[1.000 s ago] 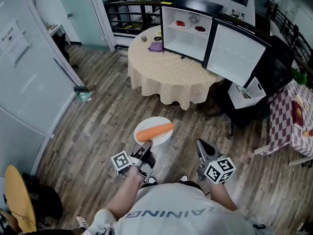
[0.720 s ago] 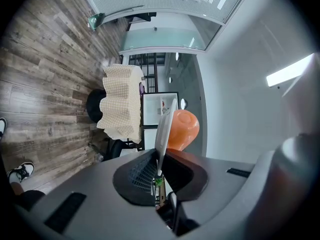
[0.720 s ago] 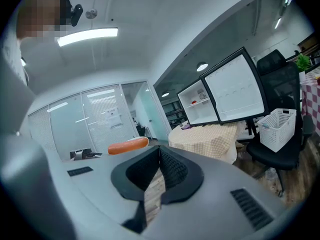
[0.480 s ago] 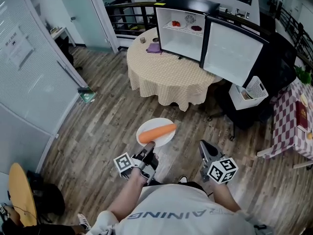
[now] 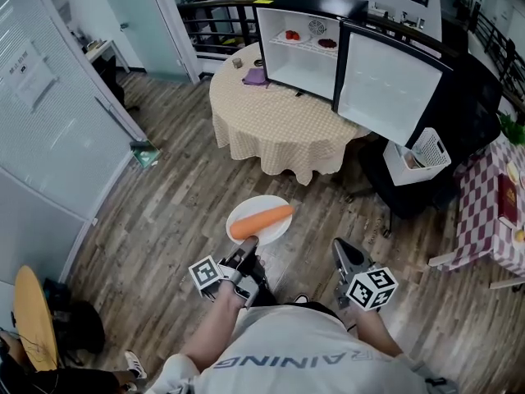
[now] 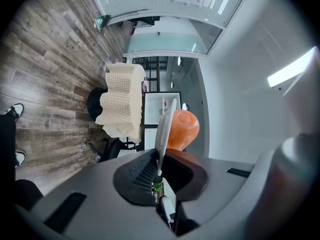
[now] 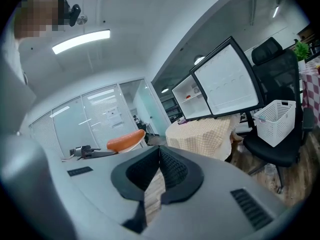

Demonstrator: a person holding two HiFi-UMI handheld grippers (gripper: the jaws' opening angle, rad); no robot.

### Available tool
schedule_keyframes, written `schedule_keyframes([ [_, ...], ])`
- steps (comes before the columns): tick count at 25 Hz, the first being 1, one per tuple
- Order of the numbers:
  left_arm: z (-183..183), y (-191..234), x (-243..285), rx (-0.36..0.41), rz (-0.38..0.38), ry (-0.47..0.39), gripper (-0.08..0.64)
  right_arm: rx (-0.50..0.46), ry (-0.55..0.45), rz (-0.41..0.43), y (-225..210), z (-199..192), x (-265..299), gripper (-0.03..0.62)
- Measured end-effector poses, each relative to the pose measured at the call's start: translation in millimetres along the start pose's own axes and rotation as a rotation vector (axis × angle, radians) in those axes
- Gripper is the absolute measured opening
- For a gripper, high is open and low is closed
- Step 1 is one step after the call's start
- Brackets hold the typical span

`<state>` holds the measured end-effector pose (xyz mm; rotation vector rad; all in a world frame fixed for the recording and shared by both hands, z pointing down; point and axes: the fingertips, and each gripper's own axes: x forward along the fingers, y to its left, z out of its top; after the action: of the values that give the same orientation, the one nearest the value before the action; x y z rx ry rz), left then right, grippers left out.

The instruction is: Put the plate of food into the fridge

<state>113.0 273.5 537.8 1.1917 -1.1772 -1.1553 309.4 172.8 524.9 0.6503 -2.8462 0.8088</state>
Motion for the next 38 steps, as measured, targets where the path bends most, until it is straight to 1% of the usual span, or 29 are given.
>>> schedule_keyframes([
  [5, 14, 2, 15, -0.014, -0.004, -0.008, 0.031, -0.004, 0.01, 0.01, -5, 10, 23, 0.023],
  [11, 46, 1, 45, -0.012, -0.016, -0.001, 0.031, -0.012, 0.02, -0.002, -13, 23, 59, 0.023],
  [17, 88, -1, 79, -0.016, -0.021, 0.021, 0.031, -0.029, 0.026, -0.017, -16, 42, 111, 0.023],
  [21, 124, -2, 95, -0.016, -0.02, 0.03, 0.031, -0.035, 0.02, -0.025, -10, 55, 147, 0.023],
  [28, 182, -2, 120, -0.015, -0.016, 0.069, 0.031, -0.036, 0.023, -0.069, -3, 69, 203, 0.023],
  [32, 207, -3, 127, -0.026, -0.012, 0.092, 0.031, -0.026, 0.011, -0.089, 6, 77, 229, 0.023],
  [35, 222, -2, 130, -0.019, -0.005, 0.114, 0.031, -0.007, -0.008, -0.096, 13, 83, 243, 0.023],
  [38, 235, 0, 137, -0.028, -0.011, 0.115, 0.031, -0.021, 0.007, -0.101, 14, 82, 257, 0.023],
])
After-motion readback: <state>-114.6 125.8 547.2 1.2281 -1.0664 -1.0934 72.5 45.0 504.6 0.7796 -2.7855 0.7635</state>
